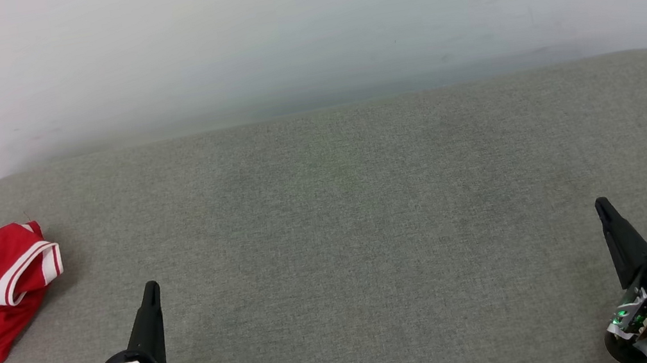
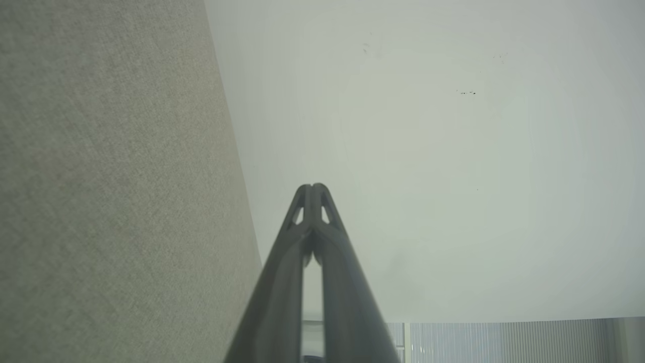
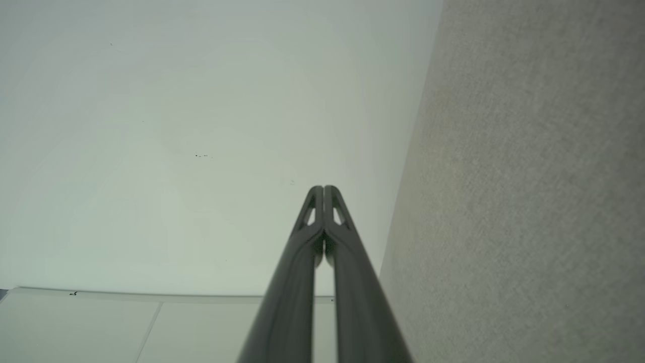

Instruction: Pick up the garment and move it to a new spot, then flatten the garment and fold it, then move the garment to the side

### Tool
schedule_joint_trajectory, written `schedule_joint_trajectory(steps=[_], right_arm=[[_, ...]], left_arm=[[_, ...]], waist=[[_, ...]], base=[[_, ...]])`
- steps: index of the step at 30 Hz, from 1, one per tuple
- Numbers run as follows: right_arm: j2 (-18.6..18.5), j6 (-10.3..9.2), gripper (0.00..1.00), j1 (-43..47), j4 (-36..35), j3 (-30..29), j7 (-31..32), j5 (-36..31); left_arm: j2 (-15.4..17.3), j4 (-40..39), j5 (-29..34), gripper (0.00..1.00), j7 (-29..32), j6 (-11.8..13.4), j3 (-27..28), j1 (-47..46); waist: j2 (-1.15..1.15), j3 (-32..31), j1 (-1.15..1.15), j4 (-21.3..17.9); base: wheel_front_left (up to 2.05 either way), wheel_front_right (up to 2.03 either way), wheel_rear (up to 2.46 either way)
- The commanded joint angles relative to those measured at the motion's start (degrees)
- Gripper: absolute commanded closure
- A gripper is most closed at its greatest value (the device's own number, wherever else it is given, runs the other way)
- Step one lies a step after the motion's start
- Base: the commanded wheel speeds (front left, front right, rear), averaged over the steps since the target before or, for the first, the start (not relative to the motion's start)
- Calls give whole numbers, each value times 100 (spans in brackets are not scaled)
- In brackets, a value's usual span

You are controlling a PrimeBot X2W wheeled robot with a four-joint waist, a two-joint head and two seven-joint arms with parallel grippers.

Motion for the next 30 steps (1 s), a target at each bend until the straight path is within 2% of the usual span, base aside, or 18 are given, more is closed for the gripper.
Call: schedule_joint_trajectory(steps=[1,30], right_arm=[[24,-2,100,-63,3,1,3,23],[24,-2,100,-64,3,1,3,23]], left_arm=[[-7,-2,4,100,12,-18,14,-32],[-7,-2,4,100,12,-18,14,-32]], waist=[[0,0,0,0],[0,0,0,0]], base=[[0,0,0],[0,0,0]])
